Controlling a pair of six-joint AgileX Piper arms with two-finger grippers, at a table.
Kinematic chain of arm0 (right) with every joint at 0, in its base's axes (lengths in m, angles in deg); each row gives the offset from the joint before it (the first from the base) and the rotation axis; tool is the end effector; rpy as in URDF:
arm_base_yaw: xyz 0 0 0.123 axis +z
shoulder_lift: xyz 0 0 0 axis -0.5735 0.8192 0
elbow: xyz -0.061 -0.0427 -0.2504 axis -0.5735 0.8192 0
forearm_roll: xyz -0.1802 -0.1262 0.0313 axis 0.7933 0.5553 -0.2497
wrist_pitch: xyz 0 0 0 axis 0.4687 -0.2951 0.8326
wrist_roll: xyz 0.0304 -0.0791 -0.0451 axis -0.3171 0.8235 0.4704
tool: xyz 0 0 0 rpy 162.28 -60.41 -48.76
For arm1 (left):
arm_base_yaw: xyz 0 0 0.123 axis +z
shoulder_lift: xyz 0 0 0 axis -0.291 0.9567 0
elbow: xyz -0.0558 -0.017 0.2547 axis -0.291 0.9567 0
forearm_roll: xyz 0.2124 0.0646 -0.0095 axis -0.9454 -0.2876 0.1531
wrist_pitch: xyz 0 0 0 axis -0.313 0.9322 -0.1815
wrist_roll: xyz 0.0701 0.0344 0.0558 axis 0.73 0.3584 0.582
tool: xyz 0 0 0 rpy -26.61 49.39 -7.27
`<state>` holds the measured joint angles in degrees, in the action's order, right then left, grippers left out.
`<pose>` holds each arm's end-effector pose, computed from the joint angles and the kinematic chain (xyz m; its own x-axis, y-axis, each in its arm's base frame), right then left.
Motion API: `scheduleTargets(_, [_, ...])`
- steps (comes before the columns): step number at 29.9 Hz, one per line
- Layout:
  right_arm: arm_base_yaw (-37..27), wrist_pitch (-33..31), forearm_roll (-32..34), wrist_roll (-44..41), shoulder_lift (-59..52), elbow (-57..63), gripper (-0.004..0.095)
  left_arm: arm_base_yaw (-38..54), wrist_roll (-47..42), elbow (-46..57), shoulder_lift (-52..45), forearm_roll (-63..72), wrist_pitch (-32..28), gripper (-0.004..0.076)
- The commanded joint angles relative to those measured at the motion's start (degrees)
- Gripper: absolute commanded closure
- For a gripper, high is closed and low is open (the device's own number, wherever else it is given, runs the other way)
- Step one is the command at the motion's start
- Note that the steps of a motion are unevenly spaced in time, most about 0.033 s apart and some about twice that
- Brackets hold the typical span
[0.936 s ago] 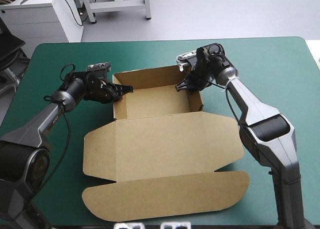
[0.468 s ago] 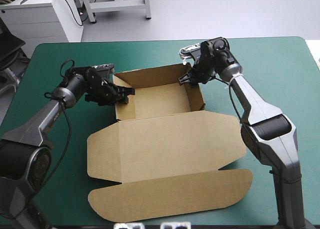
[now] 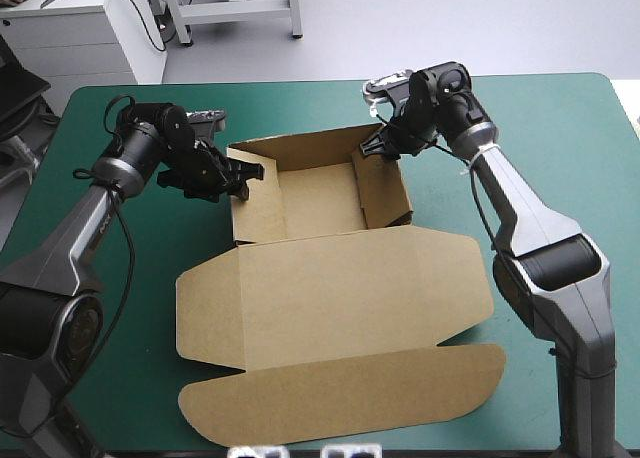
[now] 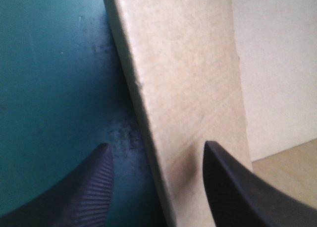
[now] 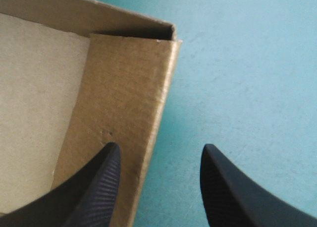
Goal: Fold the box
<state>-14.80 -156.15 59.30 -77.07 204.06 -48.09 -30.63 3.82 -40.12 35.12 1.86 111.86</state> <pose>0.4029 0.1481 0.2978 -0.8041 -0.3587 -0.4741 -0.3934 0.9189 -0.0281 0.3385 -0.1022 0.2864 -0.9487 0.0684 -0.3087 0.1469 0.9599 -0.2388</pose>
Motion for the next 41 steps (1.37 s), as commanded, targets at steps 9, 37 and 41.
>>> scheduleTargets(9, [-0.59,-0.46,2.35,0.39,-14.44,-1.93,0.0780,-0.18,1.68,-16.15,-4.44,-1.08,7.07,0.0724])
scheduleTargets(37, [-0.59,-0.46,-4.57,5.10,-14.26,-1.93,0.0795,-0.28,4.29,22.90,-54.90,-22.43,-9.84,0.0732])
scheduleTargets(41, [-0.59,-0.46,-7.21,5.22,-11.33,-1.93,0.0540,-0.28,2.86,36.84,-64.31,-22.43,-16.35,0.0732])
